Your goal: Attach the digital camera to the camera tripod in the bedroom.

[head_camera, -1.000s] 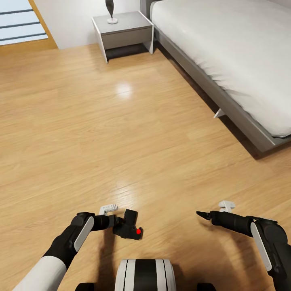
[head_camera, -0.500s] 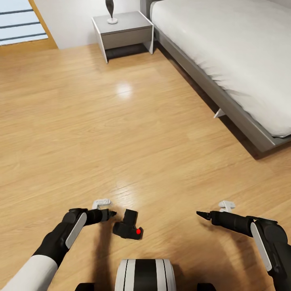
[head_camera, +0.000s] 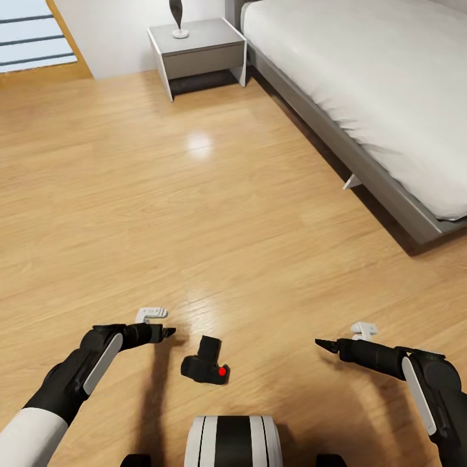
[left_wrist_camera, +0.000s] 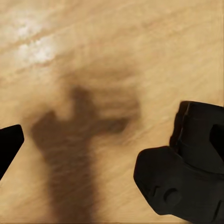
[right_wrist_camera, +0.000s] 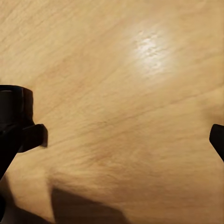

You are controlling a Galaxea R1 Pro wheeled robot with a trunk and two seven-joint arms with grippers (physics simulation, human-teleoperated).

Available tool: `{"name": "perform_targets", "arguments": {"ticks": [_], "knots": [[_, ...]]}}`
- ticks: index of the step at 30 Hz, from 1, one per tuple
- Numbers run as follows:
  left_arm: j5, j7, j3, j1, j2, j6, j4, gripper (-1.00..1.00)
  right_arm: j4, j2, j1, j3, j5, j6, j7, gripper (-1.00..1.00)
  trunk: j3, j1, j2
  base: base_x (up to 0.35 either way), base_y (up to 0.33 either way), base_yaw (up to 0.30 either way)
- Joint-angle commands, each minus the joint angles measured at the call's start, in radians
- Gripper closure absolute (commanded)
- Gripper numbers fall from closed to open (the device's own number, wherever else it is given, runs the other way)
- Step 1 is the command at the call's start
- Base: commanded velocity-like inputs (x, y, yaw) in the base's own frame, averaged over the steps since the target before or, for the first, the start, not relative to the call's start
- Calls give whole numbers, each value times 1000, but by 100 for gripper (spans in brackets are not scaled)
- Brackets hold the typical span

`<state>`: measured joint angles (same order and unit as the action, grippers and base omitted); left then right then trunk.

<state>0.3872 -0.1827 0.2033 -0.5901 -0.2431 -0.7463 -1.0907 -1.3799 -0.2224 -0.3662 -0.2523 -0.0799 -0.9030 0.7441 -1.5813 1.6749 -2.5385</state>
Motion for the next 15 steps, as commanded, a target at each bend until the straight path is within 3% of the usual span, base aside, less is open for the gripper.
{"name": "perform_targets", "arguments": {"ticks": [1,6,9,12,13,15], "knots": [[-2,-2,5,0,-2,-4,2,-100,0,0,0,-1,-8,-8,-2,-100,-1,0,0,0,0,0],[-20,-5,22,0,-5,-6,22,-100,-1,1,0,0,-9,-8,-1,-100,-1,0,0,0,0,0],[-46,-9,53,0,-9,-7,35,-100,-1,1,0,0,-9,-8,-1,-100,-1,0,0,0,0,0],[-88,-11,119,0,-17,-7,41,-100,-1,1,0,0,-9,-8,-2,-100,-1,0,0,0,0,0],[-127,-12,180,0,-24,-5,43,-100,0,1,0,0,-9,-8,-1,-100,-1,0,0,0,0,0],[-175,-12,250,0,-32,-4,46,-100,-1,1,0,0,-9,-8,-1,-100,-1,0,0,0,0,0]]}}
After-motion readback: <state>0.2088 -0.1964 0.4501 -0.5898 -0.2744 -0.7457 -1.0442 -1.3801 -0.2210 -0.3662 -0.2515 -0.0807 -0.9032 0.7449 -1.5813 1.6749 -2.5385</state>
